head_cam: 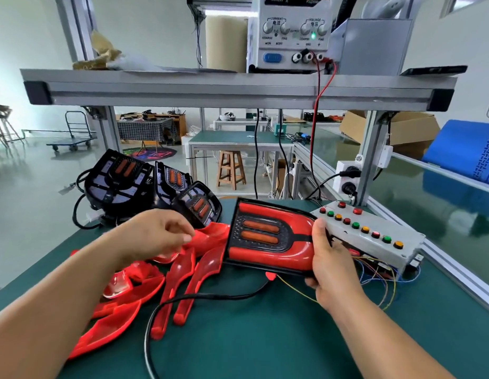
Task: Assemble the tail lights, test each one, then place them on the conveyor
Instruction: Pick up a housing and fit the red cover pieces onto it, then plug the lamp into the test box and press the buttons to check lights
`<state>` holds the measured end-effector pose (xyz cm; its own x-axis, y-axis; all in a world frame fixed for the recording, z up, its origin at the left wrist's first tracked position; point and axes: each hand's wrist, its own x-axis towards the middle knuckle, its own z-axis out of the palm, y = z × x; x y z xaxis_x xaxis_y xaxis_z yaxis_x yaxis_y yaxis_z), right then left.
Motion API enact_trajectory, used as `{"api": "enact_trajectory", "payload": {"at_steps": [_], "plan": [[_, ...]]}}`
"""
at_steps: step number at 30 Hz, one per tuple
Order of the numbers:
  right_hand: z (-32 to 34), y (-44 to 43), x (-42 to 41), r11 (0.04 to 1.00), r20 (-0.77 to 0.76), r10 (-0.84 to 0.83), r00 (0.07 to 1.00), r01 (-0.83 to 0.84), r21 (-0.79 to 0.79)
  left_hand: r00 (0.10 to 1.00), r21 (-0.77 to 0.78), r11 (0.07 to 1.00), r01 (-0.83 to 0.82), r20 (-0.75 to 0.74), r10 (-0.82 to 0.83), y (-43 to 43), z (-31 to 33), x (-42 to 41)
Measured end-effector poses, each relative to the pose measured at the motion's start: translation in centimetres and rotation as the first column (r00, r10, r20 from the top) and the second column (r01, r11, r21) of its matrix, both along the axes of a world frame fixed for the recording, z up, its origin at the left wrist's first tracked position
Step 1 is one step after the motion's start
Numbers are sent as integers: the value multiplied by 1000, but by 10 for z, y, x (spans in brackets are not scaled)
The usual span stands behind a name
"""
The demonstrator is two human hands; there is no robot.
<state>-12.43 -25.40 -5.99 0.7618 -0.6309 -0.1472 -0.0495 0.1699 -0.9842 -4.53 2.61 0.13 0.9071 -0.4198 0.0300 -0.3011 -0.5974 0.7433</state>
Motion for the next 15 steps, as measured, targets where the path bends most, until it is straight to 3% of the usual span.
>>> {"api": "enact_trajectory", "payload": {"at_steps": [3, 5, 8, 12, 13, 15], "plan": [[-2, 0, 0, 1000, -10, 0, 1000, 0, -8, 980, 199, 960, 198, -34, -195, -8, -3, -19], [-3, -1, 0, 1000, -20, 4, 1000, -5, -30, 911, 302, 860, 411, -110, -397, -16, -5, -39], [-4, -1, 0, 998, -31, 16, 999, -18, -60, 766, 331, 691, 642, -242, -596, -34, -14, -76], [-5, 0, -1, 996, -29, 46, 999, -48, -79, 637, 326, 549, 769, -317, -703, -43, -31, -95], [-5, 0, -1, 996, -29, 49, 998, -51, -80, 622, 312, 540, 782, -332, -709, -42, -36, -96], [-5, 0, -1, 995, -27, 55, 998, -57, -78, 658, 362, 569, 739, -207, -724, -45, -49, -102]]}}
